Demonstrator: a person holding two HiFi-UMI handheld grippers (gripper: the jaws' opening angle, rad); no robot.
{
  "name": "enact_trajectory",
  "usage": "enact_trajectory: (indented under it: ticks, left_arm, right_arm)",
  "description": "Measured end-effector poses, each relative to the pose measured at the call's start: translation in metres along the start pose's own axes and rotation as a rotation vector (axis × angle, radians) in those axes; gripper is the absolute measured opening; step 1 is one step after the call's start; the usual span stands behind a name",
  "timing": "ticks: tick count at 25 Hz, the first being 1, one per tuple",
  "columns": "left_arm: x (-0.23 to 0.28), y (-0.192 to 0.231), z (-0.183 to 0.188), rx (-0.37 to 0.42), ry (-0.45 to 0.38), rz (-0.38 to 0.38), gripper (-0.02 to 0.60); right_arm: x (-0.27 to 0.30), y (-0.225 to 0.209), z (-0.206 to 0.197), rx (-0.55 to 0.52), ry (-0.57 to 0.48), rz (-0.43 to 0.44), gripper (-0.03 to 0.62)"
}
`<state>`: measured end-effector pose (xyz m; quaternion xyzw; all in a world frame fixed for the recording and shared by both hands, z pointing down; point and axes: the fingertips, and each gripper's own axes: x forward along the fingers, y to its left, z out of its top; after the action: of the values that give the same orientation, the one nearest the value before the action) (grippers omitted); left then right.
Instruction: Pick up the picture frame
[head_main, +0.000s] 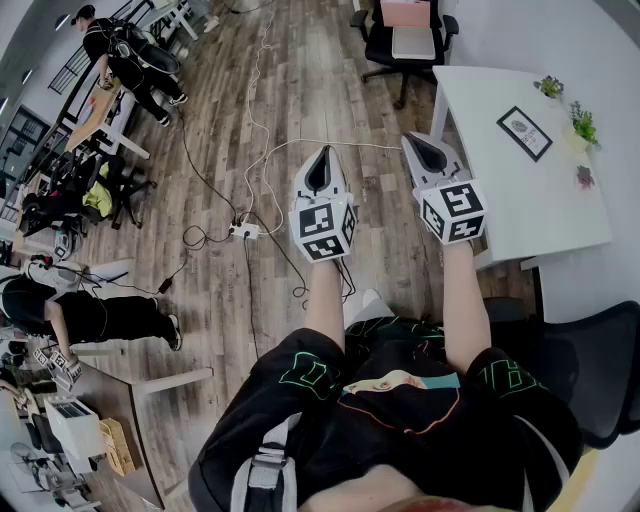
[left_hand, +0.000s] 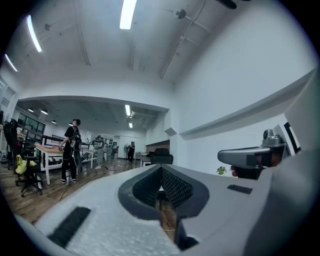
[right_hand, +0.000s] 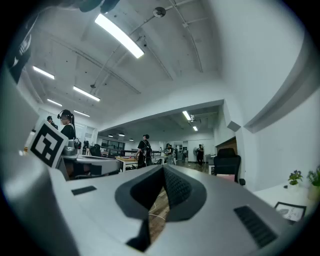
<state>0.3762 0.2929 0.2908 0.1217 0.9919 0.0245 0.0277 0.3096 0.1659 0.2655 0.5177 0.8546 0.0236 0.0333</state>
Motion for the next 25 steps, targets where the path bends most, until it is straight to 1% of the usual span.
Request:
enact_trajectory:
  ticks: [4,7,16,21,25]
  left_arm:
    - [0.026,0.008,0.005,0.002,-0.01,-0.02,0.008]
    - [0.042,0.027,0.005,-0.001,-0.003,-0.008,0.008]
    - [0.084,0.077,0.012,-0.016,-0.009,0.005,0.008]
    - [0.094,0.11,0.005,-0.056,-0.024,0.031,0.008]
    - [0.099,0.126,-0.006,-0.091,-0.013,0.035,0.008]
  right_arm:
    - [0.025,-0.015,0.001,0.003,0.0,-0.023,0.003]
    - [0.048,-0.02,-0.001,0.045,0.002,-0.047,0.005]
    - [0.113,-0.024,0.003,0.036,0.031,-0.051,0.005]
    - [0.143,-0.009,0.002,0.0,0.038,-0.022,0.005]
    - [0.155,-0.004,-0.005,-0.022,0.07,-0.021,0.005]
